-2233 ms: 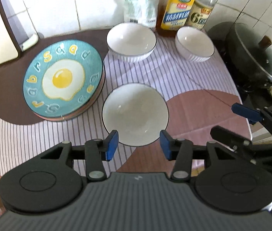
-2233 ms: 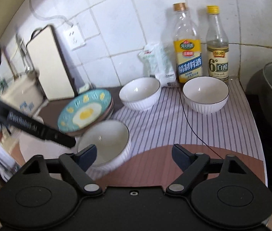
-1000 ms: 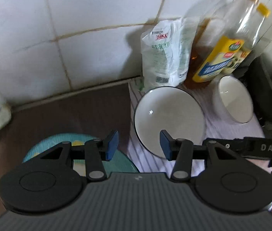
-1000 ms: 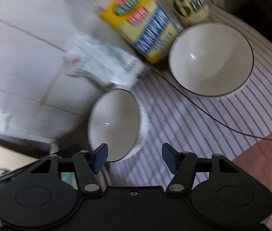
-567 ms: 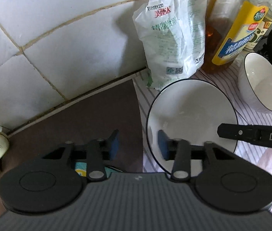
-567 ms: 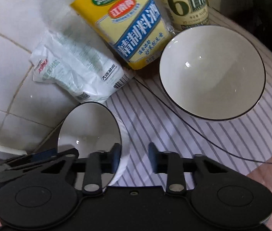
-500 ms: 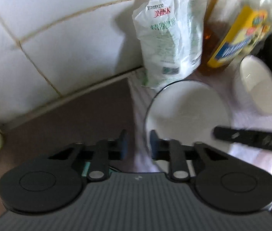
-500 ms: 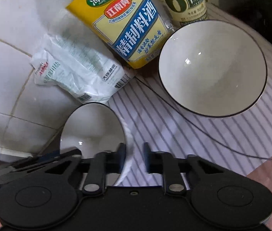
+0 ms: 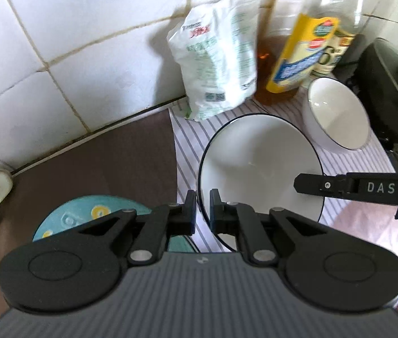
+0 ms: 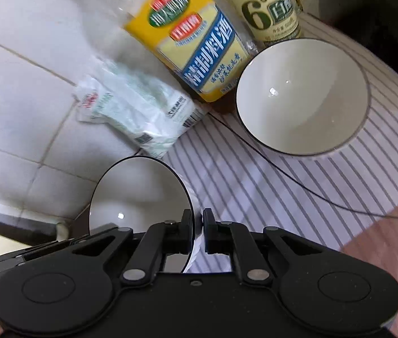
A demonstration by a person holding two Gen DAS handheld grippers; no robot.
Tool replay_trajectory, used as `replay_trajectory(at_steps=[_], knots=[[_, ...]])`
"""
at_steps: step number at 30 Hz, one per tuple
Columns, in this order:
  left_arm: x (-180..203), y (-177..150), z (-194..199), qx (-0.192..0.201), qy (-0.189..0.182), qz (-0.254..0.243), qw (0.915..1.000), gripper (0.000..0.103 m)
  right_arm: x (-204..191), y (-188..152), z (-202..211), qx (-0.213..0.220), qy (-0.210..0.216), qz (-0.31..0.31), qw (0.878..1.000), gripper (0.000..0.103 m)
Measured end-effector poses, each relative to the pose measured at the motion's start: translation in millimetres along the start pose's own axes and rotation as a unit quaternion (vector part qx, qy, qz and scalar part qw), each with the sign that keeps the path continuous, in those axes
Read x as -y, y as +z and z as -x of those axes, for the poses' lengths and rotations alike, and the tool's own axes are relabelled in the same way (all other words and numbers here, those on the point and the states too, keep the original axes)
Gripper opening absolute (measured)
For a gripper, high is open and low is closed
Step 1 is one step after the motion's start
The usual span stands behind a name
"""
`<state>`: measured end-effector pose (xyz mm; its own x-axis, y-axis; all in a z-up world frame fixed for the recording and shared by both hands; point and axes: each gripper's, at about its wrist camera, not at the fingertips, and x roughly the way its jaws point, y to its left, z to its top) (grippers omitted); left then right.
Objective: Organize plates and bowls
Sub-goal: 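Carry the second bowl with both tools and lower it into the first bowl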
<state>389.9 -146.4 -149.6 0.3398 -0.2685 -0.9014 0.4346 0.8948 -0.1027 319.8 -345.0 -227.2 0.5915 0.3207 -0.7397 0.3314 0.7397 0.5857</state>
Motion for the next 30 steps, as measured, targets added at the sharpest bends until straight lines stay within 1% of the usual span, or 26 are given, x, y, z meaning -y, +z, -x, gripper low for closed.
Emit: replay_trajectory(at_steps=[4,9,13,16,20,23,26,30], knots=[[9.6,-12.4,26.7,0.005,-0.003,-0.004,1.0000,0.008,2.0,-14.2,27.1,0.004,0.018,-0.019,1.000,0.011],[24.2,-30.1,56.1,0.005,-0.004,-0.018,0.9998,0.008,1.7,-35.3,58.9,0.010,0.022,-0.017,1.000,0.011],[35.3,-44.9,74.0,0.010,-0.002,-0.011,0.9999,0.008,3.9,-51.6,83.9,0.021,0.032,-0.019,0.999,0.013],[43.2,-57.8,83.4,0.012,0.003,-0.003,0.9999,0.008,8.4,-63.6,100.2,0.021,0.031,-0.009,0.999,0.013],[48.8,-73.3,93.6,0.006,-0.006,-0.004,1.0000,0.008,14.8,-77.3,115.2,0.016,0.033,0.007,0.999,0.014],[49.9,-85.5,97.7,0.008,-0.014,0.001,0.9999,0.009,19.0,-85.9,119.1,0.018,0.035,0.014,0.999,0.014],[50.4,-98.3,95.6,0.002,-0.011,0.005,0.9999,0.009,20.9,-95.3,121.7,0.019,0.038,0.024,0.999,0.014],[47.0,-111.9,85.7,-0.010,-0.017,0.016,0.9997,0.009,19.1,-107.3,119.6,0.021,0.024,0.047,0.998,0.015]])
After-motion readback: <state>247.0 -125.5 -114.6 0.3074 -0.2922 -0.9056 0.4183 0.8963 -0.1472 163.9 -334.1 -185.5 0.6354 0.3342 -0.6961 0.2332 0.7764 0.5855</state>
